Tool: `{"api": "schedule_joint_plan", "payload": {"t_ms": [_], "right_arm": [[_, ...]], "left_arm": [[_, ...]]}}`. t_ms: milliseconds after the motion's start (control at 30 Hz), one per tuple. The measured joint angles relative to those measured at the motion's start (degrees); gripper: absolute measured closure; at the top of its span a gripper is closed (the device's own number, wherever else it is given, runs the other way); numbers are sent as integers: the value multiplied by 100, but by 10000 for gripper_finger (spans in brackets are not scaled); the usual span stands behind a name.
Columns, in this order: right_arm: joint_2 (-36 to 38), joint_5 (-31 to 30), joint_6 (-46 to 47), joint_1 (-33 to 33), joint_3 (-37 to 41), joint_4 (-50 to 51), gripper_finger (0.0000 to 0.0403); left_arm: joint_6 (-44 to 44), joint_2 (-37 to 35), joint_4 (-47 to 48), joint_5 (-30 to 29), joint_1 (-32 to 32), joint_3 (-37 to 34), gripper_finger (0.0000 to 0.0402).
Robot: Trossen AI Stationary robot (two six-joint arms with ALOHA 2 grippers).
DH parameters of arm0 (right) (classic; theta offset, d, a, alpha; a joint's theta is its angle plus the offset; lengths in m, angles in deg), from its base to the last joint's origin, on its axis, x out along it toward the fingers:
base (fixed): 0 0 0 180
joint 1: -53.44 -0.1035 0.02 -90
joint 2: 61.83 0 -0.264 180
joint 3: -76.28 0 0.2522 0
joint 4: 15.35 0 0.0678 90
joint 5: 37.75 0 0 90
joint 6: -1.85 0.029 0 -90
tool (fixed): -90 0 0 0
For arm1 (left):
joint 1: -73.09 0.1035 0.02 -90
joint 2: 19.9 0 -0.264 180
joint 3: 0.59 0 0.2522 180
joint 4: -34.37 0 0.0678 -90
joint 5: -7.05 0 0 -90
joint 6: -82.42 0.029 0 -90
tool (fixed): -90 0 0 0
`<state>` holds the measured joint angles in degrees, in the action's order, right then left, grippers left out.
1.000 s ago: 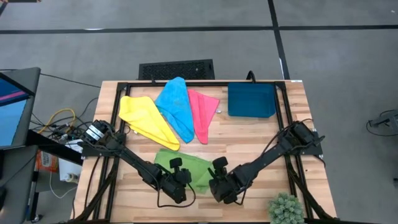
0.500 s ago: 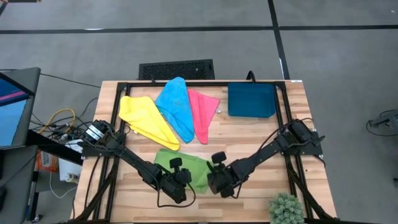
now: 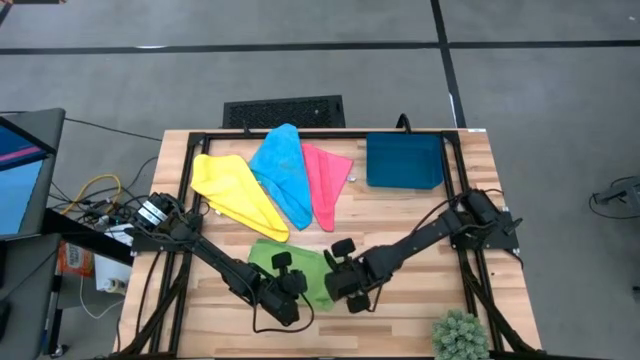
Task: Fold microfiber towels
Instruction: Fold the green microfiber towel
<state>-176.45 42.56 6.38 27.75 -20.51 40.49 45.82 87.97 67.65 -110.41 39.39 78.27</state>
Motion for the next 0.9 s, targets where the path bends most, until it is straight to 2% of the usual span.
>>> {"api": "schedule_joint_plan", "payload": {"t_ms": [100, 267, 400, 567, 667, 900], "right_arm": [[64, 187, 361, 3, 5, 746, 301], [74, 228, 1065, -172, 176, 1100, 279], [77, 194, 1520, -212, 520, 593, 267], [72, 208, 1547, -103, 862, -372, 265], [72, 225, 1510, 1, 841, -574, 270], [155, 246, 1182, 158, 374, -290, 280]], "left_arm": [[-73, -1, 234, 0, -2, 0, 401], [-162, -2, 308, -5, -2, 0, 401], [-166, -2, 255, -41, -2, 0, 401], [-117, -2, 257, -92, -2, 0, 401], [-103, -2, 259, -90, -2, 0, 401], [-70, -2, 261, -92, 37, 0, 401]]}}
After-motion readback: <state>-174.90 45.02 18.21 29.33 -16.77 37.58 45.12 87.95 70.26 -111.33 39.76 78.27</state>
